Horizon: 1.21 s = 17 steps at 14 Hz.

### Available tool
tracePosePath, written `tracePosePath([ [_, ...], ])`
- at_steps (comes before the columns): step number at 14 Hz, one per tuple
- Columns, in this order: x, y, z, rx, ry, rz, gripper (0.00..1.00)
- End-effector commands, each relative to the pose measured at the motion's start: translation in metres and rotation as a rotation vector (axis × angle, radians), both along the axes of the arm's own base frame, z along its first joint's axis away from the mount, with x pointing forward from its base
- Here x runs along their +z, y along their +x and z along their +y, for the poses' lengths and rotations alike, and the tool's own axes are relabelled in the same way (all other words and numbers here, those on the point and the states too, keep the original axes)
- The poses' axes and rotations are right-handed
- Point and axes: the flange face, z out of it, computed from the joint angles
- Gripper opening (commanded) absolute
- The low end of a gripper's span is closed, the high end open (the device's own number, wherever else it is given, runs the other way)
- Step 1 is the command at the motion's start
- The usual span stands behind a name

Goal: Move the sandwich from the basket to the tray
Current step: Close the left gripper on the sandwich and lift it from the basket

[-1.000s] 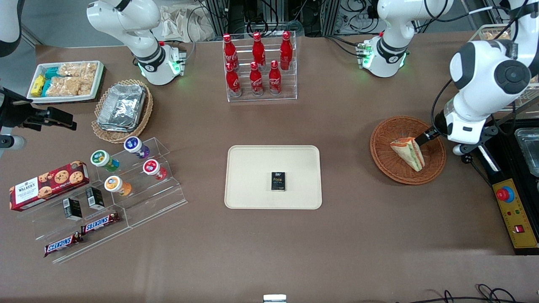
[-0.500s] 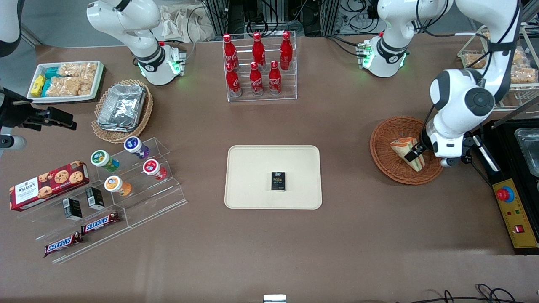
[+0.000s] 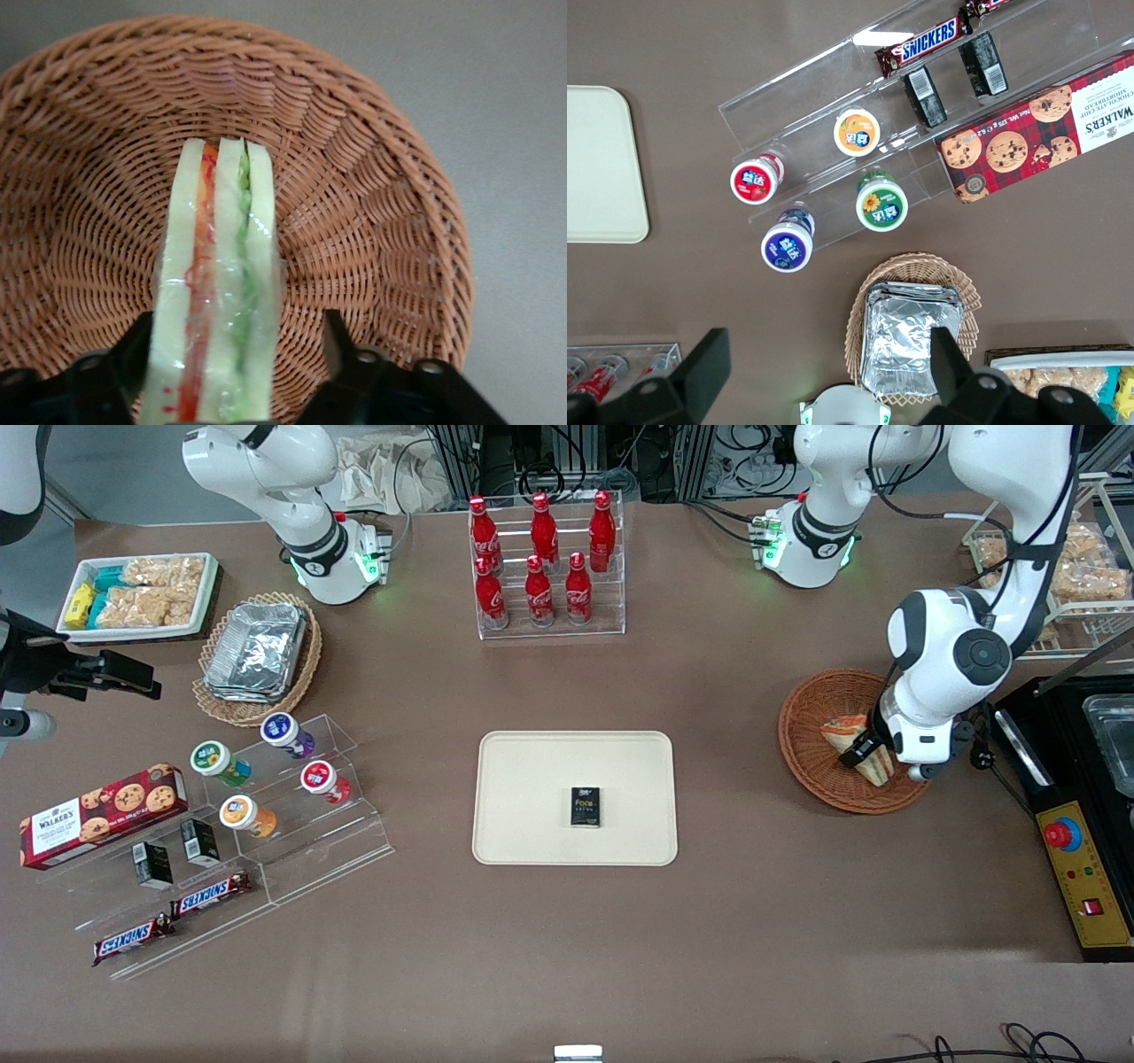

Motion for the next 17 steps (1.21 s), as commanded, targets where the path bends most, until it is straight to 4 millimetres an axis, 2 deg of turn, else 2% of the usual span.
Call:
tracePosePath([
  [1,-0.004,-0.001,0.0,0.021,-0.001,-0.03,0.0],
  [3,0.003,0.002,0.0,0.002,0.005,-0.041,0.0],
  [5,0.026,0.004,-0.001,-0.05,0.037,-0.04,0.0],
  [8,0.081,0.037,-0.012,-0.187,0.073,0.052,0.0],
  [10,0.131,0.06,-0.023,-0.301,0.072,0.11,0.0],
  [11,0.148,0.068,-0.035,-0.371,0.061,0.129,0.0],
  [13,0.17,0.081,-0.086,-0.479,0.041,0.102,0.0],
  [15,0.183,0.089,-0.142,-0.526,-0.002,0.058,0.0],
  [17,0.177,0.098,-0.204,-0.542,-0.052,0.045,0.02],
])
